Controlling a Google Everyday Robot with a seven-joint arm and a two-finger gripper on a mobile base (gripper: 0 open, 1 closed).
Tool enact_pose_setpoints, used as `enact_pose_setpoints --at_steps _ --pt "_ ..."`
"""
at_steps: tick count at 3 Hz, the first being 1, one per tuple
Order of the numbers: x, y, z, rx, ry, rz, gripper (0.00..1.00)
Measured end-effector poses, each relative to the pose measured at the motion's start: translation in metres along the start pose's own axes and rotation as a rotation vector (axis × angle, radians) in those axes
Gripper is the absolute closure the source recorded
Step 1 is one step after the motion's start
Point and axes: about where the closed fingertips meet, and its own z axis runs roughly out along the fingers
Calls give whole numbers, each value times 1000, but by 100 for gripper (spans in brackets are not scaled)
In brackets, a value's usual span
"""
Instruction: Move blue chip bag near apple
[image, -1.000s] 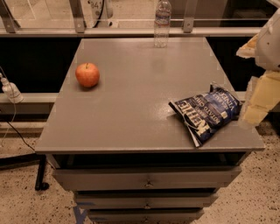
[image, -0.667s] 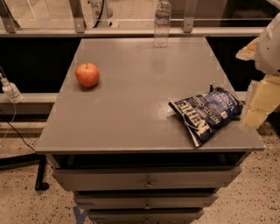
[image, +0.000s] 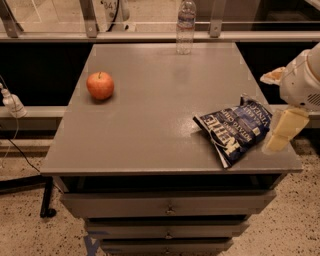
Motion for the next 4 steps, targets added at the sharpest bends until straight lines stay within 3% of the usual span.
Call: enact_pose_setpoints --at_steps 2,3,4 --pt "25 -42 57 22 -43 34 0" --pt "29 -53 66 22 -52 50 18" --pt "19 -65 58 28 -76 54 41"
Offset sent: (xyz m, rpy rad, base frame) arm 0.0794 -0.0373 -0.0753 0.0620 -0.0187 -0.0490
